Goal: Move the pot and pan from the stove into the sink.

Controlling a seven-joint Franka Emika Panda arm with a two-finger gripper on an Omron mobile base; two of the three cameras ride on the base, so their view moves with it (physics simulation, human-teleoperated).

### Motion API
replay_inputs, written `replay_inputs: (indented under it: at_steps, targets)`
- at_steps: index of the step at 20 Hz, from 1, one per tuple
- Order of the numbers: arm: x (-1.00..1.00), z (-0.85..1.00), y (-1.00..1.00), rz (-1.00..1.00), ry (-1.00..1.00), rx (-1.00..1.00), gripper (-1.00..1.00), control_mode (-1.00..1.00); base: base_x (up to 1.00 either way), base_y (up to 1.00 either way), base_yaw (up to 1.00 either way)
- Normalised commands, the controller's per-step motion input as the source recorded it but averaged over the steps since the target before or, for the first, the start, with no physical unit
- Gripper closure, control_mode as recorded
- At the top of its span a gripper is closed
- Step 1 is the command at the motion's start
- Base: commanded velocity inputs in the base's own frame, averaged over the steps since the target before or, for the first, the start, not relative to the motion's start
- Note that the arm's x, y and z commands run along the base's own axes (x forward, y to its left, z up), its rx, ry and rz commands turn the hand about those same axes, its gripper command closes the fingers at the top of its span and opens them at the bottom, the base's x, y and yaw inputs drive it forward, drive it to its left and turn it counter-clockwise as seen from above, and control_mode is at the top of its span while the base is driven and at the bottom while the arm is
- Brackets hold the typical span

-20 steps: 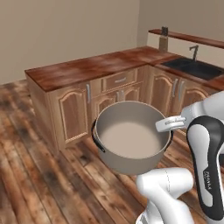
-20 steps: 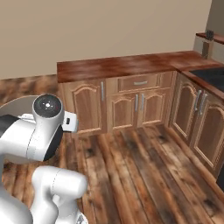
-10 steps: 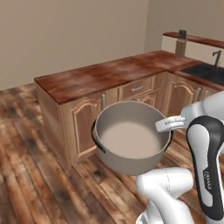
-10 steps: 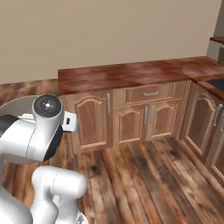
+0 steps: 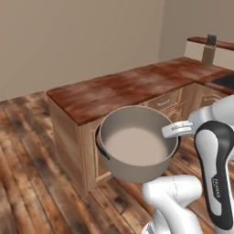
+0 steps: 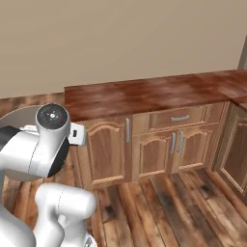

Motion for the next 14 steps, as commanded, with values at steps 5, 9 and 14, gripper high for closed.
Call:
replay_inputs:
  at_steps: [5, 9, 14]
  targets:
    - [0.0, 0.0, 0.0, 0.0, 0.0, 0.0, 1.0, 1.0, 0.58, 0.0, -0.06]
    - [0.0, 0.0, 0.0, 0.0, 0.0, 0.0, 1.0, 1.0, 0.21, -0.1, -0.44]
    - [0.0, 0.0, 0.0, 0.0, 0.0, 0.0, 1.0, 1.0, 0.03, -0.08, -0.5]
